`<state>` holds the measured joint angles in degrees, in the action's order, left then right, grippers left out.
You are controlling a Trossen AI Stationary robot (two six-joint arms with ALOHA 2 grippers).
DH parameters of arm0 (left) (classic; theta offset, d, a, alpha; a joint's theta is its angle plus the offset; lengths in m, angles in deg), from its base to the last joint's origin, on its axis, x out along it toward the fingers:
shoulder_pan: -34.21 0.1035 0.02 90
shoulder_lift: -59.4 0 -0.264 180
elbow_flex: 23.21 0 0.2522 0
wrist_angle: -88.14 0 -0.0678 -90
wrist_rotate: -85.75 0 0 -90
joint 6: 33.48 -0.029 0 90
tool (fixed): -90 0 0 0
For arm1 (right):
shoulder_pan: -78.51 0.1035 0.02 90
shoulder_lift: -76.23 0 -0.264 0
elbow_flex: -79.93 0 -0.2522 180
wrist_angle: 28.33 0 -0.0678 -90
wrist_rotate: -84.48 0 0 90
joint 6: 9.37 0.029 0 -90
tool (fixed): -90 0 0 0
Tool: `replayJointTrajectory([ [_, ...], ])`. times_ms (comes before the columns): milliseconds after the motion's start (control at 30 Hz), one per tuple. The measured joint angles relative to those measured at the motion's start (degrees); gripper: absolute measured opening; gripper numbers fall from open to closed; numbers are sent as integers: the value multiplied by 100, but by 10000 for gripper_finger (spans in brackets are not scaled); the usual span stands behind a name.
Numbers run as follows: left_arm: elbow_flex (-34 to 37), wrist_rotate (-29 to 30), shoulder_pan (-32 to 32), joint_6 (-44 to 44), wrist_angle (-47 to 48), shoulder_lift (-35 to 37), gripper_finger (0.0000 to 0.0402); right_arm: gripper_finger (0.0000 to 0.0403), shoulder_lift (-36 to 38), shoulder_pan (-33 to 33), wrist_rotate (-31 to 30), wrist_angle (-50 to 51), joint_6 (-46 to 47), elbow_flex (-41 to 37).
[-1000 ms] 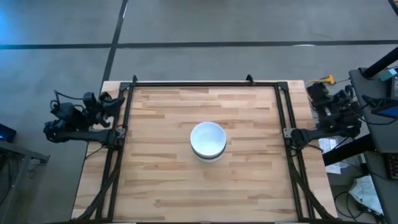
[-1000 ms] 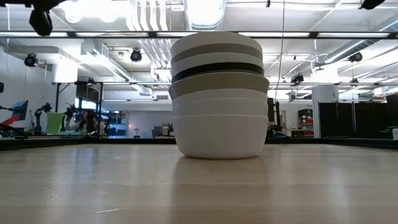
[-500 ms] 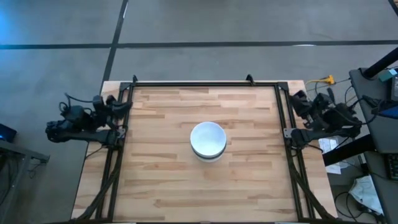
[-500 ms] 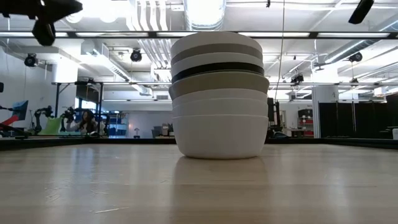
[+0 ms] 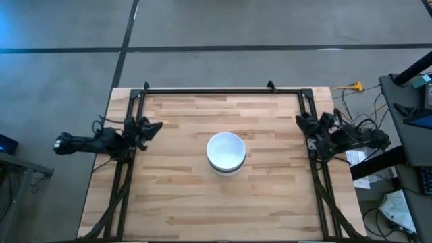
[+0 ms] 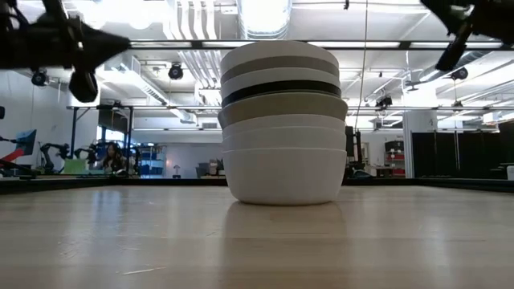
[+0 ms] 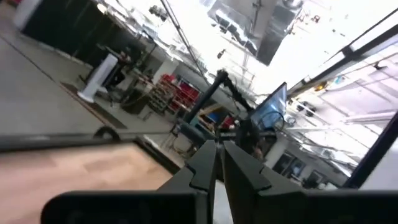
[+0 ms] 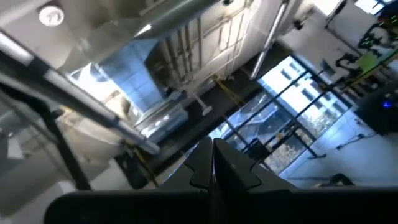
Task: Nest bowls inside each other
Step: Return to Home Position
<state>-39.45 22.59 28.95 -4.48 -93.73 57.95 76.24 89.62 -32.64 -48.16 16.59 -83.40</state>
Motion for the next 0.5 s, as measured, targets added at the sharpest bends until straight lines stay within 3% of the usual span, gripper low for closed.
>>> replayJointTrajectory([
  [167,199,-103,-5,575,622,-28,13,8,-2,-4,-447,51,333,-246],
  [500,203,-360,1,303,924,11,13,8,2,-228,-9,159,707,-226],
])
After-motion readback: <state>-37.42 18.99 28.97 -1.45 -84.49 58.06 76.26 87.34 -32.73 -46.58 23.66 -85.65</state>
